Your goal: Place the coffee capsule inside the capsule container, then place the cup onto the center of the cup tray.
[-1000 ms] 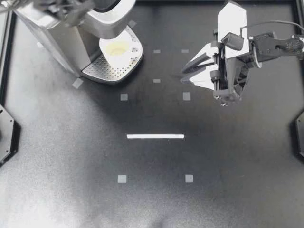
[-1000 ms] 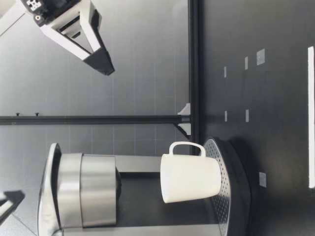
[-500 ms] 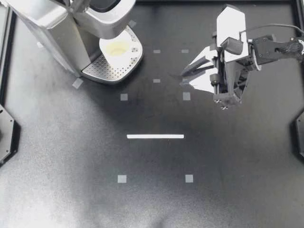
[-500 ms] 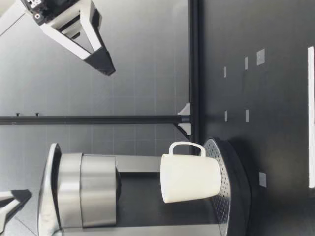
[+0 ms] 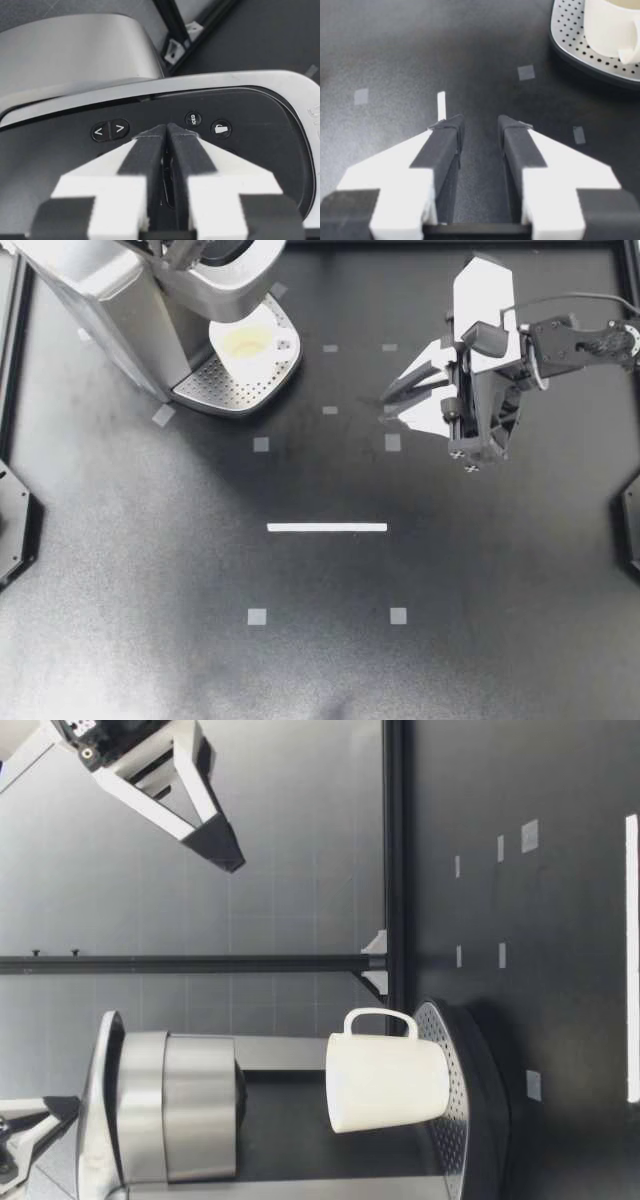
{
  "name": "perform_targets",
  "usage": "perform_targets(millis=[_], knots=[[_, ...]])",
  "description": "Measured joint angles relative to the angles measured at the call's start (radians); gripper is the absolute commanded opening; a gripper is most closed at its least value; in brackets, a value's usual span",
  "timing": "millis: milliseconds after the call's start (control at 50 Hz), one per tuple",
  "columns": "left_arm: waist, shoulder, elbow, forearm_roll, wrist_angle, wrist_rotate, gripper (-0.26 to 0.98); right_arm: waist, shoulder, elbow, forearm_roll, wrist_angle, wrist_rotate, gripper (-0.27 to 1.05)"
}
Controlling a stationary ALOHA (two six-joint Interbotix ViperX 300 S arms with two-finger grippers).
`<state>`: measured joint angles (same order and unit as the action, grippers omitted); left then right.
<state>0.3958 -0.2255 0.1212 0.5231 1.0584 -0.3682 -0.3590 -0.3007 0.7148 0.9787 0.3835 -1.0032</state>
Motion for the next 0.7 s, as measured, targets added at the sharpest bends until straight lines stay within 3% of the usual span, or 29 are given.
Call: perform_targets(millis=[700], knots=[[0.0,-0.005,0.026,-0.018,0.003,0.0,0.14,0.0,0.003,0.006,0.0,0.0,0.0,0.37]])
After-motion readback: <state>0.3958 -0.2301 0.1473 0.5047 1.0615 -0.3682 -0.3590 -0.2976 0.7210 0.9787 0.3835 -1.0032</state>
